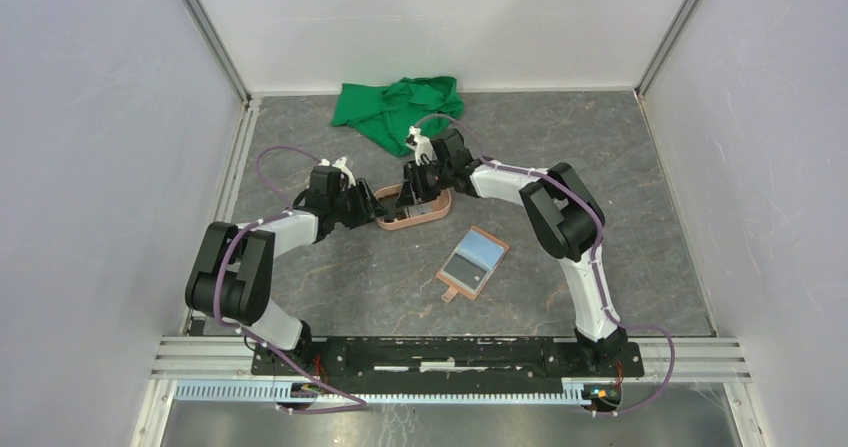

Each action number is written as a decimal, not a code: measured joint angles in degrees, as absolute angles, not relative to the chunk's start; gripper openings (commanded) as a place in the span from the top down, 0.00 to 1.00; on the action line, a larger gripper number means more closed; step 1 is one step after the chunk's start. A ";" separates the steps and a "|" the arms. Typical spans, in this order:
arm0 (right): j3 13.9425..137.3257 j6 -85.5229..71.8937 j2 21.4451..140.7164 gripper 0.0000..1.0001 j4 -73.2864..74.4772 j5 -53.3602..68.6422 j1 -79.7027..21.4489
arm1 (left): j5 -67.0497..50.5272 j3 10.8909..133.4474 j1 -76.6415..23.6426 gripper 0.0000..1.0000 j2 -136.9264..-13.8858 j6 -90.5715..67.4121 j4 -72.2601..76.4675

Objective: Put the credit cards into the card holder
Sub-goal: Pick up the credit card from the storage box.

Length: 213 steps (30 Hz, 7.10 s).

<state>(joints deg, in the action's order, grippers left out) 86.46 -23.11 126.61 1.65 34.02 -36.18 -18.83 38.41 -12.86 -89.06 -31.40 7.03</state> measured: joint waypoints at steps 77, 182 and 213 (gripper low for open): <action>97.17 5.91 128.31 0.23 20.69 39.05 -41.58 | -21.10 40.12 -12.43 0.50 -93.19 -31.46 9.91; 92.75 -7.68 124.60 1.00 10.87 44.47 -33.04 | -21.61 41.74 -12.23 0.49 -93.38 -31.46 9.02; 88.99 -21.23 125.58 1.00 -4.29 56.55 -23.99 | -33.15 39.94 -9.15 0.00 -88.23 -46.89 27.42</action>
<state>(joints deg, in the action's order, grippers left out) 88.99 -21.23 125.58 -4.29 56.55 -23.99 -33.15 39.94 -9.15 -88.23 -46.89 27.42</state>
